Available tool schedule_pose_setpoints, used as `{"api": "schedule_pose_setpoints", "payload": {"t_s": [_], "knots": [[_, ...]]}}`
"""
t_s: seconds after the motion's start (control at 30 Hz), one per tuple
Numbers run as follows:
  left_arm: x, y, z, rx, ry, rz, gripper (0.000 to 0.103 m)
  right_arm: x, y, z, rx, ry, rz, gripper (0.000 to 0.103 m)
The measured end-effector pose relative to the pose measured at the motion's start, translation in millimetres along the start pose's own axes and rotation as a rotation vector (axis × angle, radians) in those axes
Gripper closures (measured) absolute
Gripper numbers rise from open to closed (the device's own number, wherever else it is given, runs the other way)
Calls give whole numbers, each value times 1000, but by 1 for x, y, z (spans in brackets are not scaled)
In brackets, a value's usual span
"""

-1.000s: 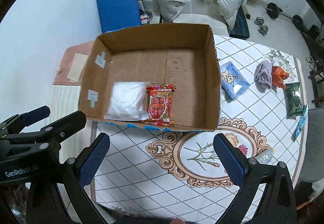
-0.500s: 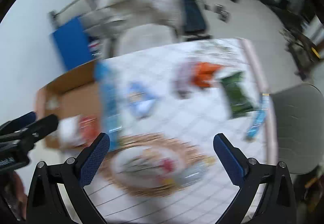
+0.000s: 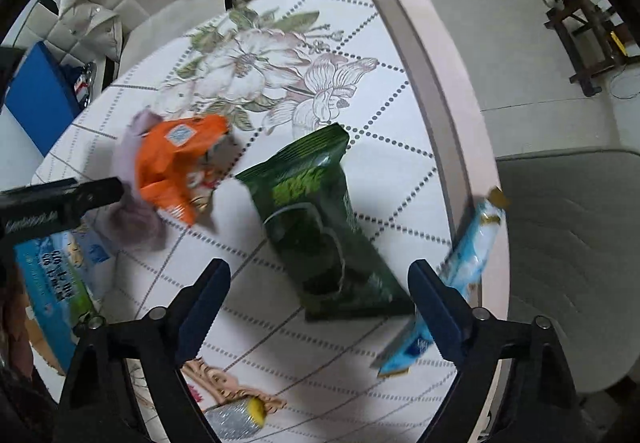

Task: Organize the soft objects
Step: 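Grasp the lilac cloth with left gripper while right gripper grasps green snack bag, then place the lilac cloth and green snack bag into the box, release both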

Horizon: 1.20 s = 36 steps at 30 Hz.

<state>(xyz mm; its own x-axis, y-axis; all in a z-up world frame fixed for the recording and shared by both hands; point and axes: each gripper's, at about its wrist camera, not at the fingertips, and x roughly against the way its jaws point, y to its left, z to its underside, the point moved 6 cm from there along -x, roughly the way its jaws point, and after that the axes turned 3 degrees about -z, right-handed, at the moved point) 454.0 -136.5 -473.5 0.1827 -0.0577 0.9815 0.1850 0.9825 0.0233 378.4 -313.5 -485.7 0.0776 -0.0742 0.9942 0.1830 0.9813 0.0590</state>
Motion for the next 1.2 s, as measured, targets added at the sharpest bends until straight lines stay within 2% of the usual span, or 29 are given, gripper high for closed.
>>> {"api": "schedule_pose_setpoints", "payload": {"t_s": [0.07,0.17,0.2,0.23,0.27,0.3,0.33,0.37,0.43,0.63,0.73,0.8,0.9,0.97,1.1,1.2], "knots": [[-11,-4,-4,0,25,20,23,-10,-2,-3,6,26,-7,12],[-15,-4,-8,8,13,9,33,-31,-7,-4,18,65,12,14],[-12,-5,-8,4,-1,-2,47,-37,-8,-3,19,74,21,19],[-9,-6,-8,0,-9,-3,68,-43,-9,-3,23,90,30,33],[-7,-6,-7,2,-6,0,68,-48,-9,-2,21,103,39,42],[-4,-4,-4,10,-7,9,68,-48,-10,-1,14,93,49,45],[-1,-3,-1,7,3,8,68,-45,-9,-1,8,85,50,56],[4,-1,5,12,-11,3,68,-42,-9,1,-8,86,44,61],[19,5,16,13,-45,-4,68,-34,-8,8,-35,82,15,64],[90,25,78,27,-198,69,68,21,23,49,-31,18,-70,65],[123,54,117,48,-256,118,68,54,63,80,7,-22,-141,65],[142,85,152,70,-281,132,68,73,105,103,51,-37,-194,65],[151,122,179,109,-291,114,68,87,165,130,114,-32,-273,65],[154,162,204,149,-289,81,68,93,223,150,177,-34,-307,65],[146,247,233,253,-265,12,68,91,308,164,278,-42,-299,65],[128,294,231,306,-228,-20,68,70,352,162,311,-27,-258,65]]}}
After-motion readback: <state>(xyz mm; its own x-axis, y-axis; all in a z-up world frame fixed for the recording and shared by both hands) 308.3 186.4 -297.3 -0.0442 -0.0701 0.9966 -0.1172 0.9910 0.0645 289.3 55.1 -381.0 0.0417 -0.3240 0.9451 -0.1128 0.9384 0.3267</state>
